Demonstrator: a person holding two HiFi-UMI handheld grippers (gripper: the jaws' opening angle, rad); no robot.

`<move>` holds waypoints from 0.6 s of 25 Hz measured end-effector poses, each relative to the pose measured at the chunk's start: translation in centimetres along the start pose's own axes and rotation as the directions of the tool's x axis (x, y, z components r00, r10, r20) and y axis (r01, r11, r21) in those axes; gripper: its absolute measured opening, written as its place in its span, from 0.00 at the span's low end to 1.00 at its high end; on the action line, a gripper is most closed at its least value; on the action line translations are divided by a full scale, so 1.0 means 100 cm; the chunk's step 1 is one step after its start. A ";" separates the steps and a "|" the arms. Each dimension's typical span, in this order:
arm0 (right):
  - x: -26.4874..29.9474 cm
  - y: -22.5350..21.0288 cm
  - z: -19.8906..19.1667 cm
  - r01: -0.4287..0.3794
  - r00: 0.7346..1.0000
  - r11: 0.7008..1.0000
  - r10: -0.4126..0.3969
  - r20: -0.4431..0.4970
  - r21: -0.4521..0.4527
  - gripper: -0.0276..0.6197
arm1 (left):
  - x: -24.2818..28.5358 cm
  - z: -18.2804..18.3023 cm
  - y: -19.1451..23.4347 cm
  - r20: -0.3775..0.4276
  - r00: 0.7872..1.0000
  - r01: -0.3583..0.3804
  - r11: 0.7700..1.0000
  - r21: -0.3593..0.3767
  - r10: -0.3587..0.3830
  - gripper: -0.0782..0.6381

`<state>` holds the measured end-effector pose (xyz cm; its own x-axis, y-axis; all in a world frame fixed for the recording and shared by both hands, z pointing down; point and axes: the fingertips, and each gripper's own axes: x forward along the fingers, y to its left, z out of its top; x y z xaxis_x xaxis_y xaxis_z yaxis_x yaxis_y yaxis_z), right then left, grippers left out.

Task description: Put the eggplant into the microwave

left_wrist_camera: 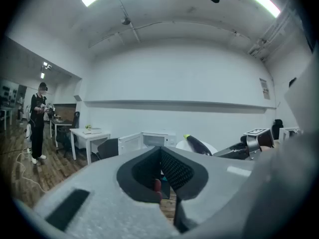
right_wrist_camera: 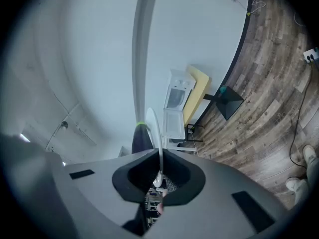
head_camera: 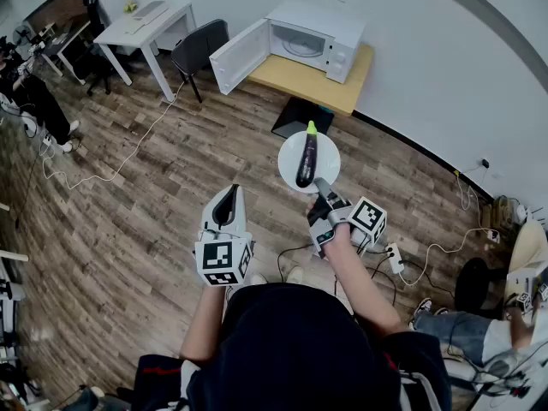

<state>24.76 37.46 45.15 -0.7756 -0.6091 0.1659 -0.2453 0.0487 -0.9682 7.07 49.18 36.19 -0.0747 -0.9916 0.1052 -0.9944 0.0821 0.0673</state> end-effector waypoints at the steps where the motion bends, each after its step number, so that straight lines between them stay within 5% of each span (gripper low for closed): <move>1: 0.002 0.001 -0.002 -0.009 1.000 1.000 0.009 -0.004 0.013 0.08 | 0.000 0.000 0.001 0.000 1.000 0.000 1.000 -0.001 0.000 0.13; 15: -0.005 -0.019 0.002 0.021 1.000 0.997 -0.020 -0.019 0.079 0.08 | 0.002 -0.010 -0.010 -0.025 1.000 -0.006 1.000 -0.008 0.005 0.13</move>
<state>25.73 37.49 46.84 -0.7813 -0.5950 0.1885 -0.2149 -0.0271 -0.9763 8.10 48.98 37.17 -0.0780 -0.9883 0.1307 -0.9933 0.0884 0.0751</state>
